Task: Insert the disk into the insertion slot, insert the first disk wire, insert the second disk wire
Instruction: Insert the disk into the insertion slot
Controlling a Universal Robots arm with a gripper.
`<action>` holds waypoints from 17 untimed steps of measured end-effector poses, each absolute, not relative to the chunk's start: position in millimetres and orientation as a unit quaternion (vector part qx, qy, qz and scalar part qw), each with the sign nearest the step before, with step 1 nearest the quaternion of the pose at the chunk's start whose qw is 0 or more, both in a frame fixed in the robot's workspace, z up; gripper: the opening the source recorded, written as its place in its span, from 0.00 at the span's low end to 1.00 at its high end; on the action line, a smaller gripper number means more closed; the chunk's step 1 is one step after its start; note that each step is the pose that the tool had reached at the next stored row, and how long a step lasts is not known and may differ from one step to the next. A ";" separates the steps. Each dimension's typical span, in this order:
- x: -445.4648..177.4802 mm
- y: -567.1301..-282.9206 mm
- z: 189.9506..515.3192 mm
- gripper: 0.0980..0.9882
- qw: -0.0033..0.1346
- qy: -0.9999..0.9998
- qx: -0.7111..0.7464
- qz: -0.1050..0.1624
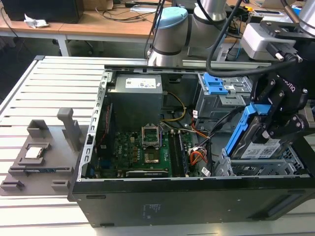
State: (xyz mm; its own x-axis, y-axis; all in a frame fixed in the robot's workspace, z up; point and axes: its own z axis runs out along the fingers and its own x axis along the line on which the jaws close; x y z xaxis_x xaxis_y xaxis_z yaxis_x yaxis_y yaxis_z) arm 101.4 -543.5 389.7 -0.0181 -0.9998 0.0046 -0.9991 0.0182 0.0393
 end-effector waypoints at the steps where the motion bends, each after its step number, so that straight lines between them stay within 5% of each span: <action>1: 101.4 -543.5 388.3 0.30 0.015 -0.713 0.701 -0.012; 11: 101.4 -543.4 385.1 0.31 0.015 -0.713 0.700 -0.012; 14: 101.4 -543.4 385.0 0.38 0.015 -0.713 0.701 -0.012; 17: 101.4 -543.4 385.0 0.29 0.015 -0.713 0.701 -0.012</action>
